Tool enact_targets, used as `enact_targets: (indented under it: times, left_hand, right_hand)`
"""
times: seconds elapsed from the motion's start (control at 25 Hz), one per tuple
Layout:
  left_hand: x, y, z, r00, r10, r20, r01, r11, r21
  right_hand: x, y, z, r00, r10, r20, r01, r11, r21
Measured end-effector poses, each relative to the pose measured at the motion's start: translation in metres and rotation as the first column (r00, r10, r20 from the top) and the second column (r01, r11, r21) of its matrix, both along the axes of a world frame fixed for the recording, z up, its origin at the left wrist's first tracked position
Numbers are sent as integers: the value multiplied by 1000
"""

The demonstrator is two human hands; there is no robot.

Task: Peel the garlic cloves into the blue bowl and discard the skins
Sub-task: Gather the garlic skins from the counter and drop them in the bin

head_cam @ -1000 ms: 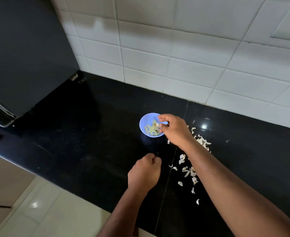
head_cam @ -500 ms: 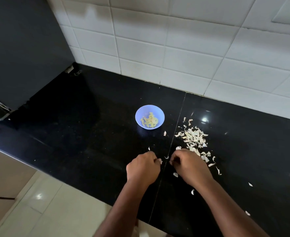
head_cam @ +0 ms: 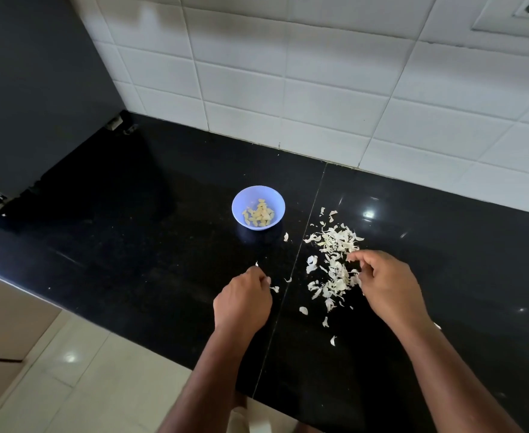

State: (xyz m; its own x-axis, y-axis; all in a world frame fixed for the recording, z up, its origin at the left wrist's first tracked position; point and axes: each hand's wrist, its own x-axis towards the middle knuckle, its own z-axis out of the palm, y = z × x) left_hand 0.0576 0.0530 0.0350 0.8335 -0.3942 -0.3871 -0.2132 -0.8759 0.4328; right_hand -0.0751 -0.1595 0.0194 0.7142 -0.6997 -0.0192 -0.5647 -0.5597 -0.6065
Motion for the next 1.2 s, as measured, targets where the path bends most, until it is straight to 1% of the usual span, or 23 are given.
enact_targets:
  times: [0.08, 0.12, 0.2, 0.24, 0.32, 0.4, 0.48, 0.56, 0.64, 0.72, 0.8, 0.88, 0.96, 1.12, 1.2]
  left_hand:
    - [-11, -9, 1, 999, -21, 42, 24, 998, -66]
    - [-16, -14, 1, 998, -30, 62, 37, 994, -102]
    - [-26, -22, 0, 995, -52, 89, 64, 988, -140]
    - [-29, -24, -1, 993, -74, 93, 87, 986, -141]
    - [-33, -26, -7, 985, -157, 76, 165, 979, -117]
    - [-36, -24, -13, 969, -240, 55, 244, 966, -84]
    - [-40, -22, -16, 966, -245, 76, 251, 965, -78]
    - [-44, -22, -19, 971, -211, 113, 221, 971, -91]
    - [-49, -22, -20, 974, -175, 142, 193, 974, -120]
    - [-51, -24, -20, 983, -120, 141, 145, 971, -189]
    - [-51, -26, -16, 989, -79, 127, 107, 968, -229]
    - [-51, -30, -14, 989, -67, 134, 97, 968, -231]
    - [-51, -34, -13, 989, -61, 137, 90, 971, -220]
    - [-56, -41, -13, 983, -127, 133, 148, 975, -164]
    - [-56, -41, -13, 983, -138, 123, 159, 970, -183]
  right_hand:
    - [-1, 3, 3, 999, 36, -38, -40, 991, -124]
    - [-1, 7, 4, 995, 83, -50, -90, 986, -138]
    - [-1, 16, 1, 975, 211, -63, -217, 971, -103]
    - [-1, 22, -3, 960, 269, -76, -276, 956, -97]
    - [-1, 33, -14, 929, 352, -114, -366, 920, -141]
    - [-2, 40, -24, 917, 384, -107, -397, 905, -154]
    - [-5, 41, -31, 924, 375, -74, -382, 911, -156]
    - [-9, 38, -32, 939, 345, -17, -344, 931, -121]
    - [-16, 31, -29, 956, 288, 49, -287, 957, -24]
    - [-24, 18, -21, 978, 183, 103, -195, 973, 125]
    - [-34, 0, -13, 994, 56, 95, -73, 981, 182]
    - [-42, -17, -10, 998, -43, 50, 35, 988, 147]
    - [-44, -28, -12, 997, -81, 8, 80, 992, 102]
    - [-34, -23, -15, 997, -51, -53, 49, 998, -32]
    - [-26, -14, -15, 998, -6, -63, 0, 996, -92]
